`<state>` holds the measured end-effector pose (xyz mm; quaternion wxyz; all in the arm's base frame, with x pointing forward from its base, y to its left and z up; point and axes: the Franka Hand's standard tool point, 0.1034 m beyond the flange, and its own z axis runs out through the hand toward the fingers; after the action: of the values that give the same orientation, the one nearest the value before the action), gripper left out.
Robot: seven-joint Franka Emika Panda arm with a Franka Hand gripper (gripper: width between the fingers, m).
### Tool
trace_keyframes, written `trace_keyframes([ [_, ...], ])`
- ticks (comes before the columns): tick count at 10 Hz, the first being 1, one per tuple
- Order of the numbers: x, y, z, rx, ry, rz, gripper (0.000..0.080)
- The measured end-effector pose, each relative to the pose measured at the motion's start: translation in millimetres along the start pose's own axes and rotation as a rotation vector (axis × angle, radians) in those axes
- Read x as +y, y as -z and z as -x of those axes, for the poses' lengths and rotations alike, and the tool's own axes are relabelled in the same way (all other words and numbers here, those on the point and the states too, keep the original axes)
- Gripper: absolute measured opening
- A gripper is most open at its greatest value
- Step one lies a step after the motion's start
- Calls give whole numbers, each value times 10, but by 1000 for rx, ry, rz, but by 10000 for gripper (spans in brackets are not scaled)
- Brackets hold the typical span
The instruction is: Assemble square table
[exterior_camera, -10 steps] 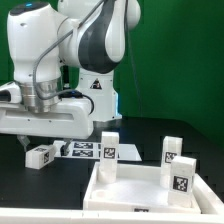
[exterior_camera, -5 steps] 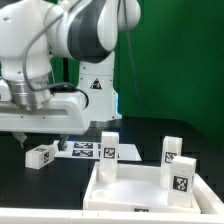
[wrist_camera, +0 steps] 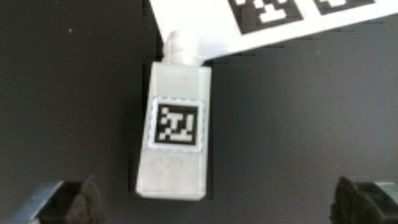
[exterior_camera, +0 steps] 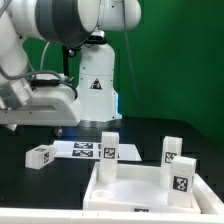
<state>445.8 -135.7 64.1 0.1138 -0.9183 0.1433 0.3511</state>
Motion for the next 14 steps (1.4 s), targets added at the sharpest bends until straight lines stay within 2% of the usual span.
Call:
trace_keyframes([
  [1, 13, -20, 0, -57, -6, -6, 649],
  [3, 107, -41, -137, -89, -46, 1, 649],
  [5, 230, -165, -140, -140, -123, -14, 649],
  [8, 235, -173, -166, -124, -122, -9, 649],
  [9, 221, -223, -135, -149, -144, -20, 649],
  [10, 169, -251, -30, -225, -179, -46, 649],
  [11, 145, -214, 1, -291, -196, -66, 649],
  [14, 136, -171, -12, -291, -192, -68, 649],
])
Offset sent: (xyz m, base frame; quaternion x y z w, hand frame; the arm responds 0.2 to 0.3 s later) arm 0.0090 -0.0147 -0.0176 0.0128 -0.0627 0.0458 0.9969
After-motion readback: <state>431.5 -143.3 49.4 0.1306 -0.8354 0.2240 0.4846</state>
